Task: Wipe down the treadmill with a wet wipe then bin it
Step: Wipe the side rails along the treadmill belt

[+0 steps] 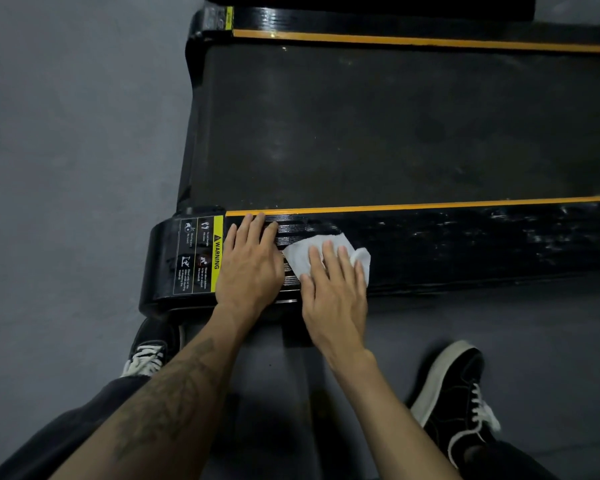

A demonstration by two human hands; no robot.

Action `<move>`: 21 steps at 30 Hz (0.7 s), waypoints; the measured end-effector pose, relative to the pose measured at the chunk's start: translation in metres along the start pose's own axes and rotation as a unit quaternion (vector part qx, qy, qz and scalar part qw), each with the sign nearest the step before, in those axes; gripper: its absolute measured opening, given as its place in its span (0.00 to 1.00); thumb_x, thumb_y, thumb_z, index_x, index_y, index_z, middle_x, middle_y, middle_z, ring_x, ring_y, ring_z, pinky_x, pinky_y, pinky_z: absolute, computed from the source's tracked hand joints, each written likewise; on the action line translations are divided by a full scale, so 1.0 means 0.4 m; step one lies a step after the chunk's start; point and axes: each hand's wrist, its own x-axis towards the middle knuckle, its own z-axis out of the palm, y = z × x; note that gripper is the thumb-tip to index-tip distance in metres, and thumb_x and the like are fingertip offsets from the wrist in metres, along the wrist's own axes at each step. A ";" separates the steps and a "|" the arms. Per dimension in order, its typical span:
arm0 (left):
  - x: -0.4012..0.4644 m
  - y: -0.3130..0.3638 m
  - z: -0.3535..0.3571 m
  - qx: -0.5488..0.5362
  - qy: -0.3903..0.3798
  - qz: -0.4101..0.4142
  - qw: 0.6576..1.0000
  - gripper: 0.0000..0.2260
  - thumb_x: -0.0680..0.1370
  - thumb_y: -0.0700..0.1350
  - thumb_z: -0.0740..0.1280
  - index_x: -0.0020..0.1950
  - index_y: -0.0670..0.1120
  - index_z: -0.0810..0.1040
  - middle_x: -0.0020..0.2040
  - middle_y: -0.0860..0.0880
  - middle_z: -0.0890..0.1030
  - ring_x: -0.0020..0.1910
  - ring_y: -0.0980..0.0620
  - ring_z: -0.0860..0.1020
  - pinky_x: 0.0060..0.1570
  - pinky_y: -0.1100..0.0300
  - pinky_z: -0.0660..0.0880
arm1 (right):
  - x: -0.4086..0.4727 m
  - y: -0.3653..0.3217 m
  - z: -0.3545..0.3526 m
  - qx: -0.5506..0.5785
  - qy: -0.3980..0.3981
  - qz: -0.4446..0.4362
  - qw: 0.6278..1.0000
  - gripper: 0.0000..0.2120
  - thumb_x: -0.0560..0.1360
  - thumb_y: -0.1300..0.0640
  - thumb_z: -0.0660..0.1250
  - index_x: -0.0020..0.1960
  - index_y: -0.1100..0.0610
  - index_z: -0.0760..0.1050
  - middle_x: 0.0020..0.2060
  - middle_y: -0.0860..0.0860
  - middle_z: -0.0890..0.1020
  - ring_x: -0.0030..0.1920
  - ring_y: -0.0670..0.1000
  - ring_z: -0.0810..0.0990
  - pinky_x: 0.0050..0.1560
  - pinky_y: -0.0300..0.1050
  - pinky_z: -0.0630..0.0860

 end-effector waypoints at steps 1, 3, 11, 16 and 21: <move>0.000 0.000 0.000 0.000 0.001 -0.001 1.000 0.24 0.81 0.48 0.52 0.74 0.42 0.73 0.76 0.40 0.71 0.79 0.41 0.65 0.79 0.42 0.59 | -0.007 -0.010 0.000 0.003 0.004 0.003 1.000 0.25 0.83 0.47 0.52 0.75 0.55 0.73 0.75 0.56 0.72 0.77 0.58 0.67 0.77 0.61 0.63; 0.001 0.000 0.002 0.000 0.000 -0.001 1.000 0.24 0.81 0.48 0.53 0.74 0.42 0.73 0.76 0.40 0.71 0.79 0.42 0.65 0.79 0.42 0.59 | 0.000 -0.019 0.000 0.012 0.003 -0.017 1.000 0.24 0.83 0.47 0.53 0.74 0.54 0.74 0.74 0.56 0.74 0.76 0.59 0.69 0.75 0.61 0.65; 0.000 0.003 0.001 0.001 0.009 0.000 1.000 0.25 0.81 0.48 0.51 0.73 0.41 0.74 0.75 0.40 0.72 0.78 0.41 0.66 0.78 0.41 0.61 | 0.024 0.007 -0.010 0.022 -0.027 0.001 0.999 0.26 0.83 0.46 0.51 0.76 0.55 0.72 0.77 0.55 0.70 0.78 0.58 0.66 0.78 0.60 0.61; 0.002 0.000 0.004 0.004 0.002 -0.002 1.000 0.25 0.80 0.48 0.51 0.73 0.42 0.74 0.76 0.40 0.71 0.79 0.41 0.65 0.79 0.42 0.60 | 0.030 -0.033 -0.009 0.042 -0.036 -0.027 0.998 0.27 0.82 0.46 0.52 0.74 0.58 0.73 0.76 0.56 0.71 0.77 0.59 0.68 0.76 0.61 0.64; 0.002 0.000 0.007 0.007 0.004 -0.004 1.000 0.25 0.80 0.47 0.51 0.73 0.42 0.74 0.76 0.40 0.71 0.79 0.41 0.65 0.79 0.42 0.60 | 0.055 -0.014 -0.034 0.097 -0.091 -0.044 0.990 0.25 0.83 0.48 0.57 0.76 0.58 0.68 0.81 0.58 0.60 0.82 0.58 0.55 0.78 0.58 0.61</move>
